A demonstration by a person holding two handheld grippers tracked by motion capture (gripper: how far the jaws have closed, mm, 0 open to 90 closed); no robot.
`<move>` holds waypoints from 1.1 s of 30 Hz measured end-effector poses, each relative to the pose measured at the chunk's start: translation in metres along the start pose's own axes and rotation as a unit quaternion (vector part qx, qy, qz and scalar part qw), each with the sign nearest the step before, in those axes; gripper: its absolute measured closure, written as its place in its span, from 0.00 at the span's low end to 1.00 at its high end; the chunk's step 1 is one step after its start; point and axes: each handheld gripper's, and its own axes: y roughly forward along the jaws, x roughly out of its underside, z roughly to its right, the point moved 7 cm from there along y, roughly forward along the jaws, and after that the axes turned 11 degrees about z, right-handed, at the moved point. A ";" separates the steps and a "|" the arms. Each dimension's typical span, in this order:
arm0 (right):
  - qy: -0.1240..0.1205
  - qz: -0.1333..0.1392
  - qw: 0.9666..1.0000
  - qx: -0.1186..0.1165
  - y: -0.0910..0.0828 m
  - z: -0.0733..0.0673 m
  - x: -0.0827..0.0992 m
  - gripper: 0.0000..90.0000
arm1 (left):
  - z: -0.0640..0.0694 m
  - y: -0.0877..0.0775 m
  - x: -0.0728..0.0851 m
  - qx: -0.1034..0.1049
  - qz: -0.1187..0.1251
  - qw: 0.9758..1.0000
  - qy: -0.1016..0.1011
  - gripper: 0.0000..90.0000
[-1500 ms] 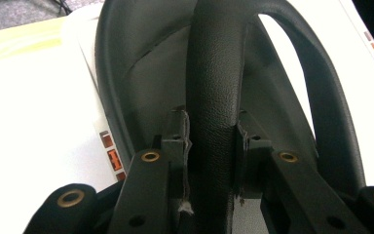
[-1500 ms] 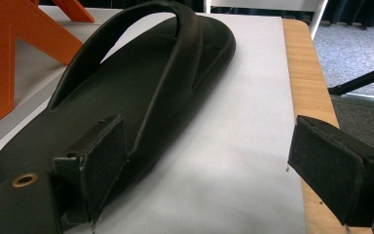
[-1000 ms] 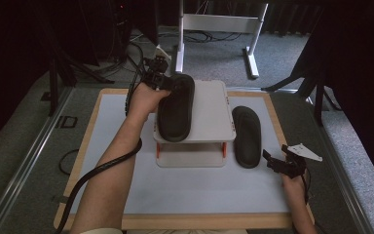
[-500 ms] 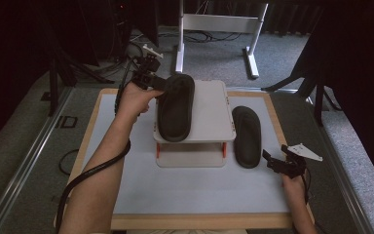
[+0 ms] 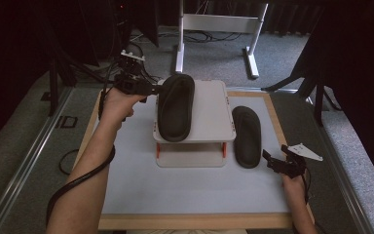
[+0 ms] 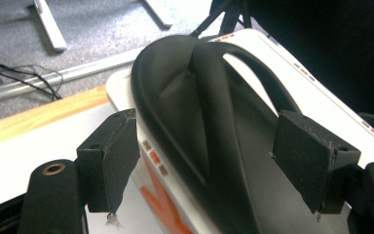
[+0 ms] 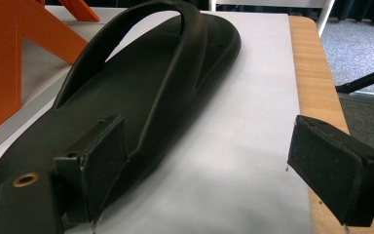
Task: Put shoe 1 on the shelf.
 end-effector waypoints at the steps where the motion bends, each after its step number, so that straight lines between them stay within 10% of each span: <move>1: 0.000 0.000 1.000 0.001 0.000 0.000 0.000 0.15 | -0.001 -0.002 0.001 0.003 0.000 1.000 0.000 0.27; 33: 0.005 0.001 1.000 0.002 0.000 0.001 0.000 0.15 | -0.039 -0.036 0.055 -0.052 0.046 0.998 -0.005 0.27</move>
